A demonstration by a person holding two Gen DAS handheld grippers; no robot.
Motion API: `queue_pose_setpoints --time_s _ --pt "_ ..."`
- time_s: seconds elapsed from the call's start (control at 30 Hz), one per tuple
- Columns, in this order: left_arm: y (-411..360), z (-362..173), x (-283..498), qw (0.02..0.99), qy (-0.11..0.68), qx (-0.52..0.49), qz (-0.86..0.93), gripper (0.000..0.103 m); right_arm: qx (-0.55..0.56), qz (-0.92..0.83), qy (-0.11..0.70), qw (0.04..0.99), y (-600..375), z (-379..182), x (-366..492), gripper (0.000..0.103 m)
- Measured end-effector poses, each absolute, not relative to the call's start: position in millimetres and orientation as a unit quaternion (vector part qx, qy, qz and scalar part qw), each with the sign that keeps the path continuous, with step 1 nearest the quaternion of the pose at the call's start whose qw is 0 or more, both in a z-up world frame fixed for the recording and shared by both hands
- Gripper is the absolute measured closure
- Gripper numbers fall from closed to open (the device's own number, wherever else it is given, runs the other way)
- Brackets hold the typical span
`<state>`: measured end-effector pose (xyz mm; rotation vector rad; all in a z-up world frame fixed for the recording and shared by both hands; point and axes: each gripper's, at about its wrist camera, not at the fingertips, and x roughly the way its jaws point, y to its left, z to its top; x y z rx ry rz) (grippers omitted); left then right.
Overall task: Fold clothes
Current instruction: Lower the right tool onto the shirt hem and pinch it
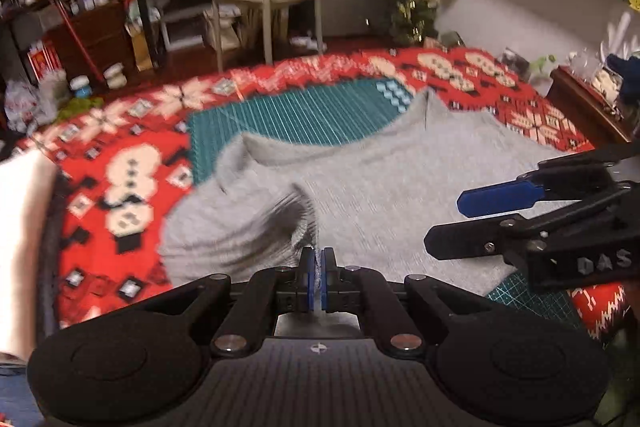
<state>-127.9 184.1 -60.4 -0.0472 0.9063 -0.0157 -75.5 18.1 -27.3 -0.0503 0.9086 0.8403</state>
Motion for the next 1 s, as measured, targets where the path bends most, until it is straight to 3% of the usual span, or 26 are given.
queue_pose_setpoints --time_s 0.13,0.27,0.43,0.6,0.8,1.0 --pt "187 -81 -119 0.88 0.474 -0.042 -0.003 0.095 -0.023 0.386 0.439 0.811 19 -36 -74 0.047" --pt "189 -82 -125 0.877 0.478 -0.043 0.003 0.078 -0.013 0.38 0.446 0.81 18 -40 -71 0.043" --pt "196 -74 -133 0.879 0.473 -0.054 0.007 0.066 -0.004 0.381 0.438 0.814 18 -41 -71 0.017" --pt "209 -67 -144 0.879 0.472 -0.07 0.02 0.057 -0.005 0.379 0.43 0.82 25 -38 -75 0.003" --pt "232 -57 -168 0.881 0.462 -0.088 0.042 0.053 0.001 0.379 0.439 0.815 37 -41 -78 0.006" --pt "245 -55 -185 0.884 0.457 -0.076 0.061 0.053 -0.016 0.413 0.442 0.796 65 -49 -91 0.027"
